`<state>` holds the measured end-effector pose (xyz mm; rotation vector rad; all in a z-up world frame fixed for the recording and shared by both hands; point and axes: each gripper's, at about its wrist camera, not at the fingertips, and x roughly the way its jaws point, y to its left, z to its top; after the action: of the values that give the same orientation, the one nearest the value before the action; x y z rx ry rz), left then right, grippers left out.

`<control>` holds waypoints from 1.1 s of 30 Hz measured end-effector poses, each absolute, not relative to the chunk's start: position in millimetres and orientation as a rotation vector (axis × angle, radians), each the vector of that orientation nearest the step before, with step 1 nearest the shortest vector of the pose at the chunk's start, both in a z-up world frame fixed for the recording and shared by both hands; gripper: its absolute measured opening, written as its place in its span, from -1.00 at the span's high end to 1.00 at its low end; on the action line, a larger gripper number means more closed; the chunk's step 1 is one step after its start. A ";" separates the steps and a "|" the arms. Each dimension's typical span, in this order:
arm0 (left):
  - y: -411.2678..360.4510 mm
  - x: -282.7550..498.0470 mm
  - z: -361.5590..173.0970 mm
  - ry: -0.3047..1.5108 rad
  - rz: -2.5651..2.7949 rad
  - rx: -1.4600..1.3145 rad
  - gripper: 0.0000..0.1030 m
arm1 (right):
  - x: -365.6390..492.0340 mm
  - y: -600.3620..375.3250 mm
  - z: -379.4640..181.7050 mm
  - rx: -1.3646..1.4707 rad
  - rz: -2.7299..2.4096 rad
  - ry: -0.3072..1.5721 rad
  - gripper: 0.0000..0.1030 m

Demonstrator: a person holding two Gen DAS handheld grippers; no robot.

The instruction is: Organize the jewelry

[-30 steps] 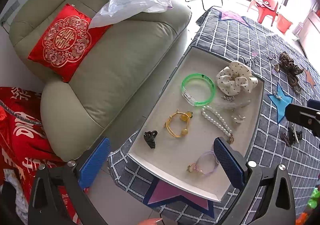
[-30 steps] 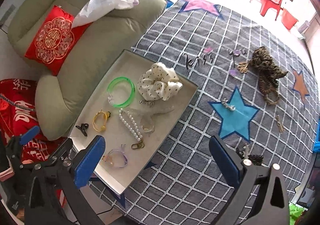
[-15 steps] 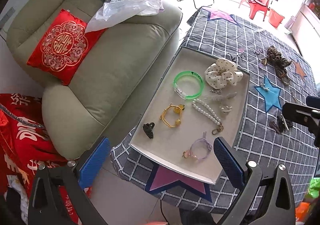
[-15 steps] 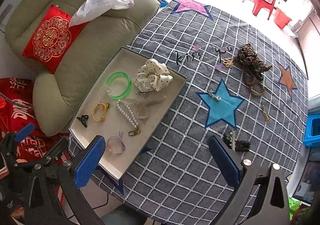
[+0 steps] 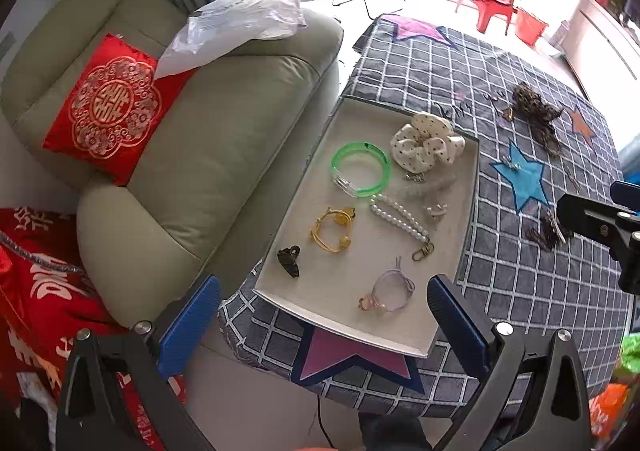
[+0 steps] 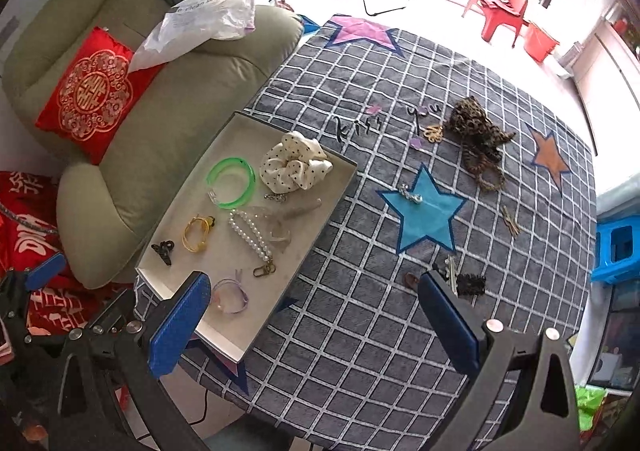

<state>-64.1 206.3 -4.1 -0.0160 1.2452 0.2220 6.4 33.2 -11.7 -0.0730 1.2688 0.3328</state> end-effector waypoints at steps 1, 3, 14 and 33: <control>204.9 -64.7 -4.2 1.246 0.213 -0.012 -1.00 | 4.7 32.5 -12.4 -0.065 0.329 1.272 -0.99; 202.8 -66.2 -3.7 1.245 0.202 -0.006 -1.00 | 0.8 31.4 -13.6 -0.057 0.322 1.273 -1.00; 197.6 -83.9 17.9 1.175 0.241 -0.034 -1.00 | -19.2 35.1 7.5 -0.105 0.355 1.183 -0.99; 170.5 -167.3 65.9 1.086 0.288 -0.143 -1.00 | -85.9 0.2 40.1 -0.145 0.426 1.109 -0.99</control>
<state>-167.3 170.5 65.9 -0.1433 1.0856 0.2880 -85.9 0.2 40.1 -0.1454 1.1092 0.4263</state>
